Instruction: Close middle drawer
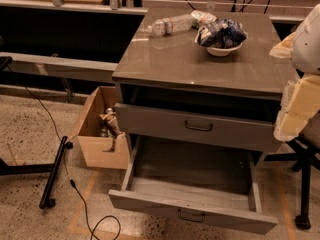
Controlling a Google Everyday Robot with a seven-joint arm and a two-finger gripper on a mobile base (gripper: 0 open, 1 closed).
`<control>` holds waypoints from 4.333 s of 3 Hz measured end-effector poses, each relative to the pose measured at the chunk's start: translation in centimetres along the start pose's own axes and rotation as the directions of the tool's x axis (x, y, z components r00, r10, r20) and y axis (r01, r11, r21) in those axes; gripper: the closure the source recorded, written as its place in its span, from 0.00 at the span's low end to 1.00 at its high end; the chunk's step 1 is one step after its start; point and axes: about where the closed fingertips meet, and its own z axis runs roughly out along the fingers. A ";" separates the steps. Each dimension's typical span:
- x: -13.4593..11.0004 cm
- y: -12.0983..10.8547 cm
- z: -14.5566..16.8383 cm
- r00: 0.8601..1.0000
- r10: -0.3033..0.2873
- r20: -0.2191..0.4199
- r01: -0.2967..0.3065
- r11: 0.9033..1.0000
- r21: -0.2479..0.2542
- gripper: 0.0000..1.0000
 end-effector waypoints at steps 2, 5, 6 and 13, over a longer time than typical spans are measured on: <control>-0.1 0.0 -0.2 1.000 -0.001 0.002 0.001 1.000 0.008 0.10; -1.4 4.5 16.3 0.984 -0.101 0.150 0.110 0.992 -0.054 0.81; -3.3 6.6 24.1 0.968 -0.079 0.239 0.104 0.990 -0.096 1.00; -6.6 16.6 44.1 0.877 0.012 0.480 0.032 0.996 -0.083 1.00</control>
Offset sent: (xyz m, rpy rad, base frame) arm 0.0000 0.0000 0.0000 0.0000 0.0000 0.0000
